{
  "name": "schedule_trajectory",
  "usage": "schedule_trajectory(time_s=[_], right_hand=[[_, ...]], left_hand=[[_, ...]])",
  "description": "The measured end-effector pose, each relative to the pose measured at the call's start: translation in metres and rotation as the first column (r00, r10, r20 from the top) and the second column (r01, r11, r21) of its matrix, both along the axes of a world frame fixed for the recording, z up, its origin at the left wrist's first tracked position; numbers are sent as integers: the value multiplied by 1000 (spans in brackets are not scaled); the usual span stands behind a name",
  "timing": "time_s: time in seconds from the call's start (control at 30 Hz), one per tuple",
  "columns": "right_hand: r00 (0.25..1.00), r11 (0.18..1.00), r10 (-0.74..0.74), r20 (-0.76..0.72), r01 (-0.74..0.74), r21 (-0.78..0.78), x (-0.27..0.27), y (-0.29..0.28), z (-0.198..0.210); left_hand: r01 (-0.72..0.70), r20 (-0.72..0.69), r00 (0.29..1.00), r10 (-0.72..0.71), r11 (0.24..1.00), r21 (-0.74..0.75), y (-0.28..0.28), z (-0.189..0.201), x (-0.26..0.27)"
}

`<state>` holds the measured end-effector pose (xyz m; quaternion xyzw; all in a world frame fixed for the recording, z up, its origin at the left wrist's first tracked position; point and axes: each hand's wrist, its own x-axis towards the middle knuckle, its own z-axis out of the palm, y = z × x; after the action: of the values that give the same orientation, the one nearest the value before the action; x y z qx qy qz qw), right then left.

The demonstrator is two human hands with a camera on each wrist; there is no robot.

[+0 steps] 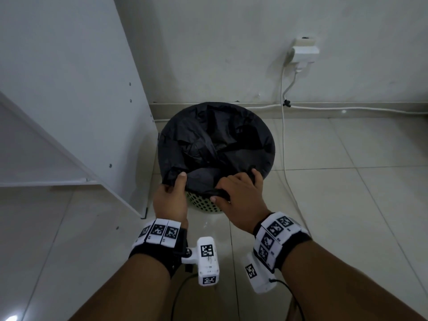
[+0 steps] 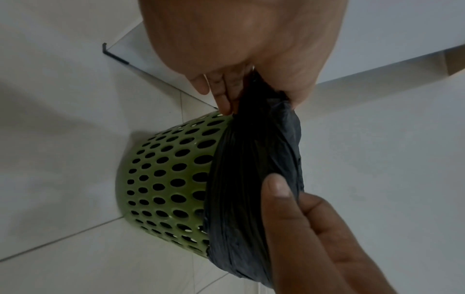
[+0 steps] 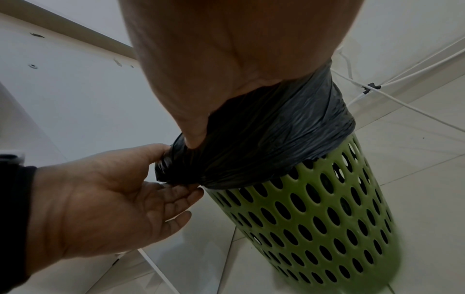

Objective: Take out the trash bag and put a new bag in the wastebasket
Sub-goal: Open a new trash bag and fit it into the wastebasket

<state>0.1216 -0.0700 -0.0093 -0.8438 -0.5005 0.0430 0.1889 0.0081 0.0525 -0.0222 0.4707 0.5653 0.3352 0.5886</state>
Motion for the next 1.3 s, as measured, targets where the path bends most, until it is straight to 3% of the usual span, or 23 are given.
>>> schedule_trajectory(time_s=[0.1,0.23,0.3,0.37,0.43,0.47,0.53,0.57,0.6,0.67,0.77,0.83,0.93,1.03,1.17,1.3], right_hand=[[1000,1000,1,8,-1,-1,0,-1,-1],[999,1000,19,-44,-19,-7,0,0,3],[982,987,19,-187,11,160,4,-2,7],[957,881,-36,-288,167,443,9,-10,8],[879,705,-241,-412,450,548,14,-21,6],[760,621,-337,-556,623,475,16,-26,3],[330,508,-355,-875,854,116,18,-29,0],[126,509,-285,-950,860,-39,21,-29,-3],[-32,536,-183,-983,834,-127,23,-30,-4],[-213,581,-4,-977,795,-175,27,-30,-1],[-360,544,151,-921,808,-227,27,-27,5],[-410,568,148,-900,780,-262,26,-26,8],[-444,638,16,-896,695,-332,23,-23,6],[-466,603,102,-879,732,-318,22,-19,3],[-456,565,150,-877,768,-303,20,-10,6],[-396,570,153,-905,784,-246,16,-7,6]], left_hand=[[-52,28,998,53,998,-33,-4,0,-2],[17,108,994,6,976,-216,-8,-1,-4],[46,113,993,-19,971,-234,-7,2,-5],[54,104,994,-33,976,-211,-5,5,-5],[81,94,993,-67,984,-161,-1,9,-5],[101,80,993,-91,985,-142,1,9,-5],[115,40,993,-110,983,-143,6,8,-4],[119,25,993,-116,982,-146,8,6,-4],[130,16,991,-129,980,-154,10,5,-3],[160,26,987,-158,971,-177,12,9,-1],[203,146,974,-175,956,-211,13,14,-3],[221,201,964,-176,947,-232,13,14,-4],[232,238,957,-166,930,-285,12,14,-6],[238,222,960,-172,917,-320,16,12,-5],[209,227,965,-133,911,-356,18,13,-3],[252,299,946,-122,859,-446,6,13,1]])
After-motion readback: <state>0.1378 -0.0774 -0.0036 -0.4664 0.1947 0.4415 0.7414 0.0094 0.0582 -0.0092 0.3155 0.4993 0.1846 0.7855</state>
